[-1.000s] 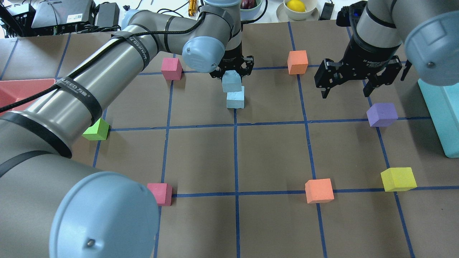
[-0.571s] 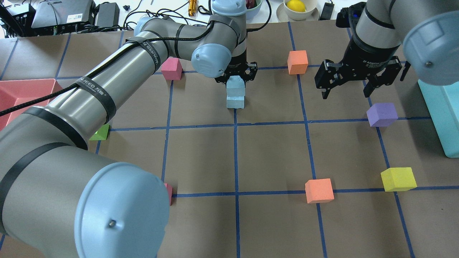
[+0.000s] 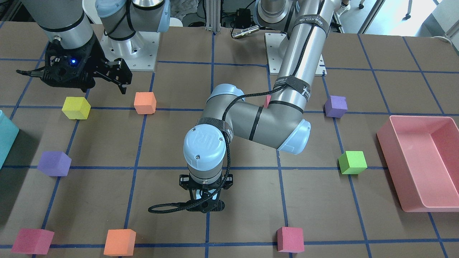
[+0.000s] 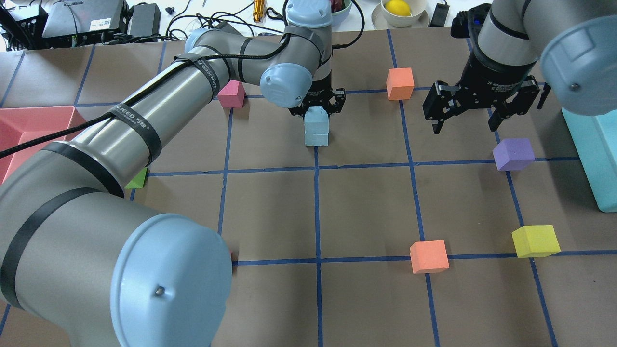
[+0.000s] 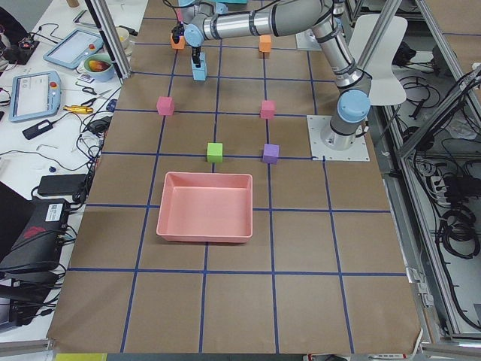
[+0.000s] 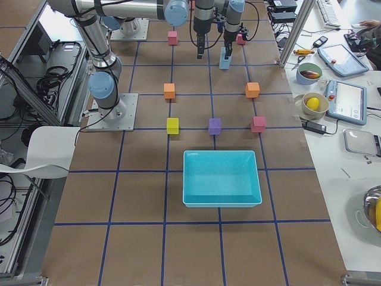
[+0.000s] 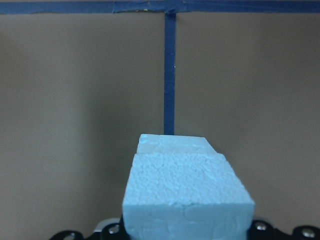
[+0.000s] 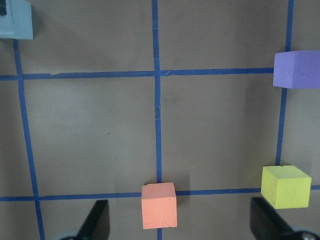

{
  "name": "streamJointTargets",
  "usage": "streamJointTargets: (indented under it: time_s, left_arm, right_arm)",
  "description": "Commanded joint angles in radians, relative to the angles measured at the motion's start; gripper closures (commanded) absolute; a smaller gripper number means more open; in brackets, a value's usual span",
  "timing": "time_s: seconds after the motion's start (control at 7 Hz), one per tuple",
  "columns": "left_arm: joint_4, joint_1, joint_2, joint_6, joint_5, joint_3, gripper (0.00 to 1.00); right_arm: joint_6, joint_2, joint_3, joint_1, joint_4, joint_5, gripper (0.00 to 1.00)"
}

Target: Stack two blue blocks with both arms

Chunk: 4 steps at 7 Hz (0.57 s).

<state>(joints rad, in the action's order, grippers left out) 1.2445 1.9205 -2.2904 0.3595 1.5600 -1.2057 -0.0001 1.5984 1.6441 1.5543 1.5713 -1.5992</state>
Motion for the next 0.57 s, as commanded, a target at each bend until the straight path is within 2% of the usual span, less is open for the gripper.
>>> streamJointTargets:
  time_s: [0.0,0.14,0.43]
  left_arm:
    - [-0.002,0.000,-0.014,-0.002,0.003,-0.002,0.39]
    - [-0.001,0.000,-0.015,-0.002,0.002,-0.002,0.00]
    - [-0.001,0.000,-0.008,-0.002,0.002,0.004,0.00]
  right_arm:
    - [0.002,0.000,-0.001,-0.002,-0.005,0.001,0.00]
    - [0.002,0.000,-0.001,-0.002,-0.004,-0.001,0.00]
    - [-0.003,0.002,-0.001,-0.002,-0.002,0.002,0.00]
